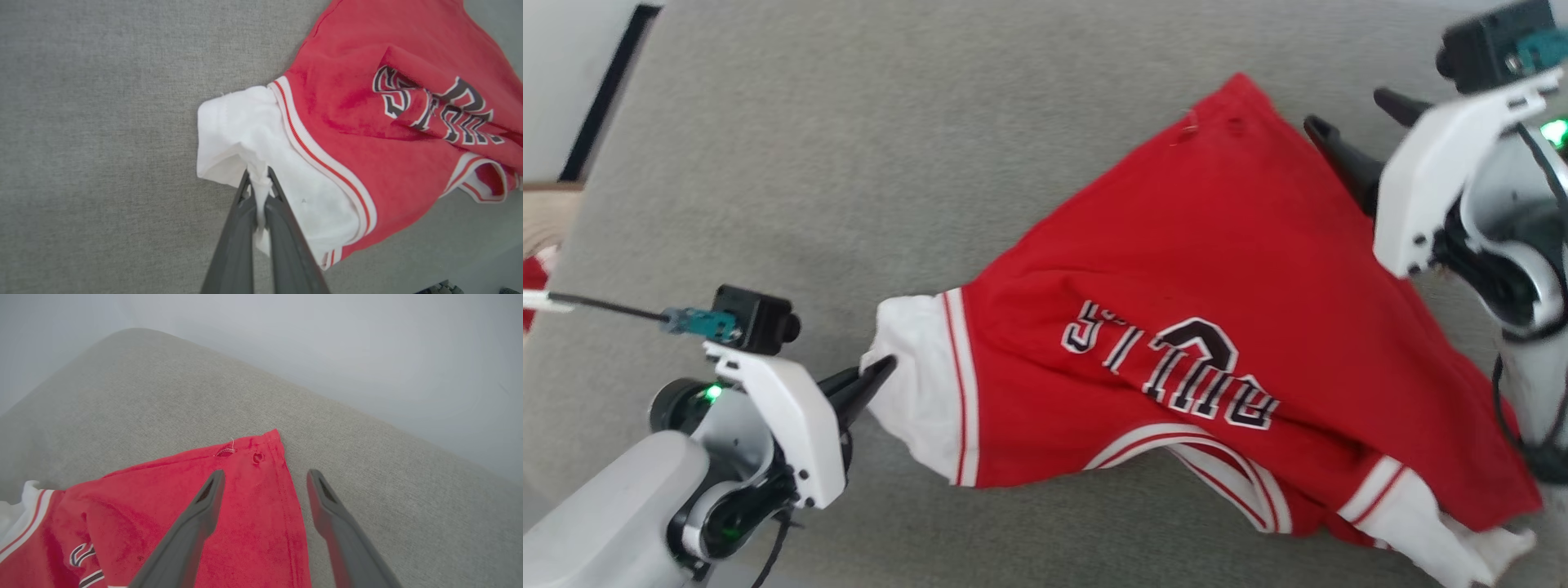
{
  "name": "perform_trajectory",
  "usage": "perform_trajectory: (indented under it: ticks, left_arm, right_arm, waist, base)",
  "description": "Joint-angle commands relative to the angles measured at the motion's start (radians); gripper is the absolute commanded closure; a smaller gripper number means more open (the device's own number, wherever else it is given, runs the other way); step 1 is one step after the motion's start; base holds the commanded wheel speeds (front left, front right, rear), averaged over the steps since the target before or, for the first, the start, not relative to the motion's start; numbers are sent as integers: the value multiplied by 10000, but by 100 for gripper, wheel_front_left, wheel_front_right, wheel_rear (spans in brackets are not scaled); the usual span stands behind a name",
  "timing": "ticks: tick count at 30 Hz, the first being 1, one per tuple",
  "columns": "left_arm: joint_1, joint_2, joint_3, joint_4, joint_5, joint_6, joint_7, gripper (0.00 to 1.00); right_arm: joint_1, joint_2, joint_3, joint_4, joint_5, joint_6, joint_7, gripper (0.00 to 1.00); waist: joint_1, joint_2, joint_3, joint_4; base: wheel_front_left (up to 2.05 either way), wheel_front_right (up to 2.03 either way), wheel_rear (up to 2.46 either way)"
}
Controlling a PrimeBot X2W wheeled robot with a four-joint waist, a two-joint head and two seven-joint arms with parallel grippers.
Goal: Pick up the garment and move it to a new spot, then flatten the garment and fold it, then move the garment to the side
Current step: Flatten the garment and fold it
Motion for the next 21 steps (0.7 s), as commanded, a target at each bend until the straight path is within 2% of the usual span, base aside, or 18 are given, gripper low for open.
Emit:
perform_trajectory:
  ticks: [1,12,13,16,21]
  left_arm:
    - [-176,-74,-30,48,151,-70,19,100]
    - [-1106,-1159,-303,1086,344,-854,-132,100]
    - [-1200,-1285,-337,1233,392,-955,-168,100]
    - [-1321,-1442,-365,1432,367,-1092,-221,100]
    - [-1447,-1614,-388,1752,326,-1230,-311,100]
  right_arm:
    - [-222,-29,93,177,34,1,-72,0]
    - [-2814,-542,1579,4496,-232,-1,-95,0]
    - [-3136,-559,1863,5183,-225,1,59,0]
    - [-3528,-605,2293,6149,-313,-1,309,0]
    - [-3348,-365,3027,7911,-278,-1,1312,0]
  waist:
    - [0,0,165,296]
    - [0,0,832,1468]
    - [0,0,931,1602]
    - [0,0,1070,1742]
    - [0,0,1220,1856]
  base:
    - [0,0,0]
    - [0,0,0]
    - [0,0,0]
    - [0,0,0]
    - [0,0,0]
